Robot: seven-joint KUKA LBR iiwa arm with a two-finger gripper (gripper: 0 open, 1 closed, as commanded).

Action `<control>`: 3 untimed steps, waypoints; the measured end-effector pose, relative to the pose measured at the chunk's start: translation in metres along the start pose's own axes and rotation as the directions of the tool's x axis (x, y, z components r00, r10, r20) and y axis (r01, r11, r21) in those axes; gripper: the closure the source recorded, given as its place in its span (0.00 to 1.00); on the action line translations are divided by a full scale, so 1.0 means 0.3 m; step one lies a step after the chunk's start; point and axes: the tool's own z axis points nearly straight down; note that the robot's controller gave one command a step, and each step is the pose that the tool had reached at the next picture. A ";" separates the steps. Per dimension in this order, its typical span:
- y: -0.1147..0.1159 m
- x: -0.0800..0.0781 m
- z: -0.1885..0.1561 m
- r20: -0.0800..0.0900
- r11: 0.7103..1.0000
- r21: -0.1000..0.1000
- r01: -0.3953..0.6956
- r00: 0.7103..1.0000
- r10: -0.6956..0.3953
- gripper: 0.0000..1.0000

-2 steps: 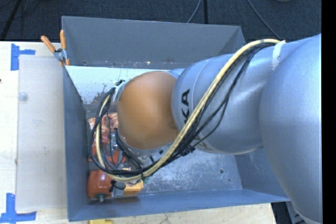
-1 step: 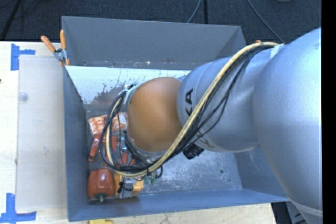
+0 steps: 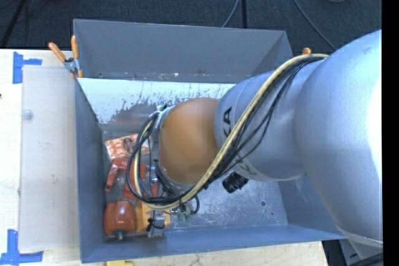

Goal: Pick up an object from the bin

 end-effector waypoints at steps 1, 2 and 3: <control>-0.005 0.000 0.037 0.000 0.994 0.000 0.105 0.994 -0.105 0.00; -0.034 -0.054 0.136 0.010 0.943 -0.005 0.333 0.943 -0.333 1.00; -0.034 -0.054 0.137 0.010 0.943 -0.005 0.333 0.943 -0.333 1.00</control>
Offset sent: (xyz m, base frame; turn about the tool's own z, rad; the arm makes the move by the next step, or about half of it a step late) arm 0.0120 -0.0140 -0.0459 -0.3443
